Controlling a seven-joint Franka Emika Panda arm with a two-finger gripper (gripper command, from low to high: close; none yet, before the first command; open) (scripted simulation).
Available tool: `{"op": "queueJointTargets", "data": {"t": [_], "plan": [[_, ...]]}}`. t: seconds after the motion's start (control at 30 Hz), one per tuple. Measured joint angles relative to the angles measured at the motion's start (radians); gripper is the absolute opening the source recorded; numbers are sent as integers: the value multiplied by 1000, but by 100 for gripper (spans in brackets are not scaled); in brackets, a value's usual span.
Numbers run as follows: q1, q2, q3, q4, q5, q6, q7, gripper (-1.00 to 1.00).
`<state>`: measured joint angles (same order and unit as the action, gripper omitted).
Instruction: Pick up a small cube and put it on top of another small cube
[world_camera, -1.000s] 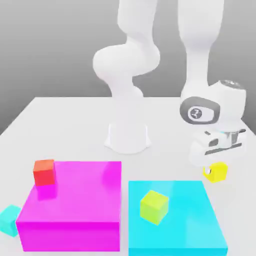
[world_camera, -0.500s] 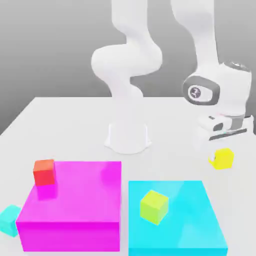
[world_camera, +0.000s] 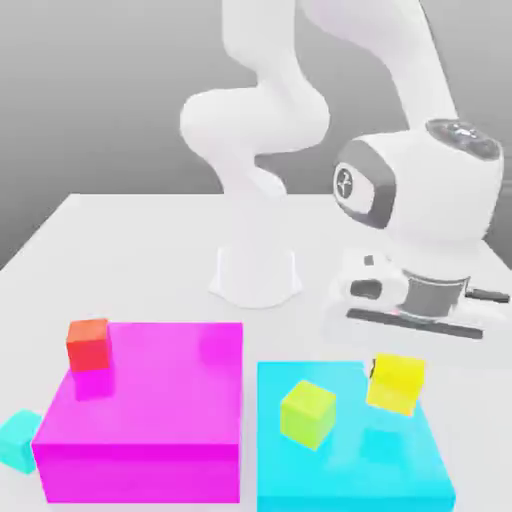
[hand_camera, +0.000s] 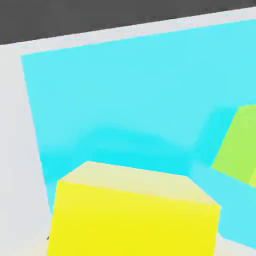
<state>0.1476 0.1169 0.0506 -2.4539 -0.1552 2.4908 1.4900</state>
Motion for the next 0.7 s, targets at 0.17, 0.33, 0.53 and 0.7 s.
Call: {"op": "queueJointTargets", "data": {"t": [0.17, 0.33, 0.53, 0.7], "plan": [[-125, 35, -133, 93, -26, -69, 33, -100], [-247, 58, -252, 137, 6, -81, 32, -100], [-426, 65, -346, 88, 213, 36, -62, -100], [-494, 201, -308, 79, 334, 186, -140, -100]]}}
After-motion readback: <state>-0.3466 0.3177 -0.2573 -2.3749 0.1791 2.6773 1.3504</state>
